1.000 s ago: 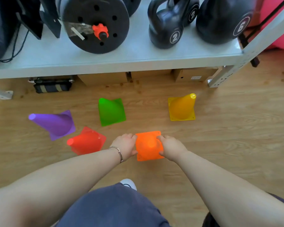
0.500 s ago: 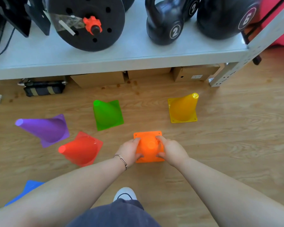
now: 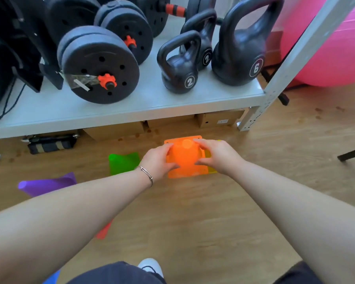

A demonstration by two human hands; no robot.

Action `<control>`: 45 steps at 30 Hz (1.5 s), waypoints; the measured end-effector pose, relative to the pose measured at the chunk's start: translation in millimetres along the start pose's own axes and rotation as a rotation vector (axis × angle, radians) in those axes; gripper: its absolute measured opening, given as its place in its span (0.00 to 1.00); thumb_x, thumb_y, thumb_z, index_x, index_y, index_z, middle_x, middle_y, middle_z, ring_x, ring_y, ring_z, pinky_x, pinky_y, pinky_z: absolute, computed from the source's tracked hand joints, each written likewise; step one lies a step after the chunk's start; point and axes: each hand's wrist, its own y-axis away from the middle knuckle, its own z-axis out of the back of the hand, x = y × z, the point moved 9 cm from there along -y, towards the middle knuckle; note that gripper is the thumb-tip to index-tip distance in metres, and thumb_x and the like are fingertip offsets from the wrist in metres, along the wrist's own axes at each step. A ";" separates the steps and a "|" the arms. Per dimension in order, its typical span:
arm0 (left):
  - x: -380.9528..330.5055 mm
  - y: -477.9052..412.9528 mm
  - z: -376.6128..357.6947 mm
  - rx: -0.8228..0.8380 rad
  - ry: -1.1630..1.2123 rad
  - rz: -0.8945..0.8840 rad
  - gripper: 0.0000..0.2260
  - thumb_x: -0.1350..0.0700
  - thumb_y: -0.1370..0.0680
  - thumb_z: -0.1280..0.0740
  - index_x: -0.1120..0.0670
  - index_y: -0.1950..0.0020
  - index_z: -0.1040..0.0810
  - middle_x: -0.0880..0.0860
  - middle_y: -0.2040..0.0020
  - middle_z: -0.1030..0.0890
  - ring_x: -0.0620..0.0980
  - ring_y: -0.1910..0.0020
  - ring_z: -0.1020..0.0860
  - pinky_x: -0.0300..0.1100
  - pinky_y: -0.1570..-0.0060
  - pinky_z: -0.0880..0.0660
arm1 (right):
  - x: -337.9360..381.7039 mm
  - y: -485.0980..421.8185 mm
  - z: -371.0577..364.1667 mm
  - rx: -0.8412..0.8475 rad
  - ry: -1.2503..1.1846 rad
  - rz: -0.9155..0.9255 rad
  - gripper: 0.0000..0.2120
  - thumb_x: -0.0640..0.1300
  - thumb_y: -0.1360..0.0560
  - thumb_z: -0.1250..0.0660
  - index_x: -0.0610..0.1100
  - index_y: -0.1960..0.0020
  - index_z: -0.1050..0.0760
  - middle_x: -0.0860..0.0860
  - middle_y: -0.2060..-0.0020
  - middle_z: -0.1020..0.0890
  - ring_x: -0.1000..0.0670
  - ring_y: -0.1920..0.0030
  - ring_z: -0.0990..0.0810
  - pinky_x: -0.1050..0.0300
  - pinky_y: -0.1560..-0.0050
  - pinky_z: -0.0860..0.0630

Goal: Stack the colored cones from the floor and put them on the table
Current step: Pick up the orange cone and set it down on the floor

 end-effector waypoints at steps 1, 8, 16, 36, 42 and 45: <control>-10.7 -5.3 7.3 -0.010 0.007 -0.021 0.32 0.50 0.31 0.24 0.51 0.30 0.30 0.53 0.36 0.20 0.52 0.37 0.23 0.49 0.38 0.26 | 0.3 -1.1 14.1 -0.010 0.005 0.007 0.38 0.57 0.34 0.24 0.56 0.27 0.34 0.51 0.35 0.22 0.47 0.35 0.25 0.50 0.37 0.27; -66.7 -52.3 15.4 0.002 0.055 -0.071 0.35 0.45 0.33 0.23 0.48 0.29 0.31 0.51 0.37 0.20 0.50 0.39 0.22 0.50 0.37 0.25 | -26.7 -3.3 83.4 -0.017 0.011 -0.038 0.38 0.56 0.33 0.24 0.56 0.26 0.35 0.50 0.37 0.20 0.47 0.37 0.23 0.46 0.38 0.25; -80.2 -90.6 -49.8 0.093 0.031 -0.093 0.34 0.44 0.33 0.24 0.48 0.30 0.30 0.52 0.36 0.20 0.52 0.38 0.22 0.50 0.39 0.24 | -103.9 -11.7 47.2 0.012 -0.150 -0.231 0.39 0.48 0.33 0.22 0.53 0.26 0.36 0.49 0.34 0.23 0.46 0.37 0.23 0.49 0.38 0.25; -26.9 -113.5 -142.9 0.210 0.154 0.114 0.30 0.52 0.29 0.27 0.47 0.30 0.34 0.55 0.37 0.21 0.56 0.43 0.20 0.52 0.43 0.22 | -166.1 -43.2 -46.8 0.014 -0.377 -0.455 0.34 0.38 0.29 0.30 0.50 0.26 0.36 0.46 0.32 0.26 0.43 0.35 0.25 0.44 0.38 0.25; -23.9 -113.9 -158.4 0.295 0.102 0.114 0.28 0.60 0.26 0.36 0.48 0.27 0.38 0.56 0.34 0.23 0.56 0.39 0.22 0.50 0.40 0.24 | -172.7 -37.8 -62.0 0.065 -0.412 -0.500 0.34 0.38 0.26 0.33 0.50 0.23 0.41 0.45 0.29 0.29 0.43 0.30 0.29 0.45 0.33 0.28; -23.5 -108.4 -159.4 0.347 0.100 0.127 0.31 0.59 0.26 0.37 0.47 0.24 0.41 0.56 0.33 0.25 0.56 0.38 0.22 0.49 0.39 0.24 | -175.6 -37.4 -70.2 0.084 -0.419 -0.523 0.35 0.38 0.25 0.36 0.52 0.22 0.45 0.44 0.28 0.30 0.41 0.31 0.29 0.44 0.34 0.28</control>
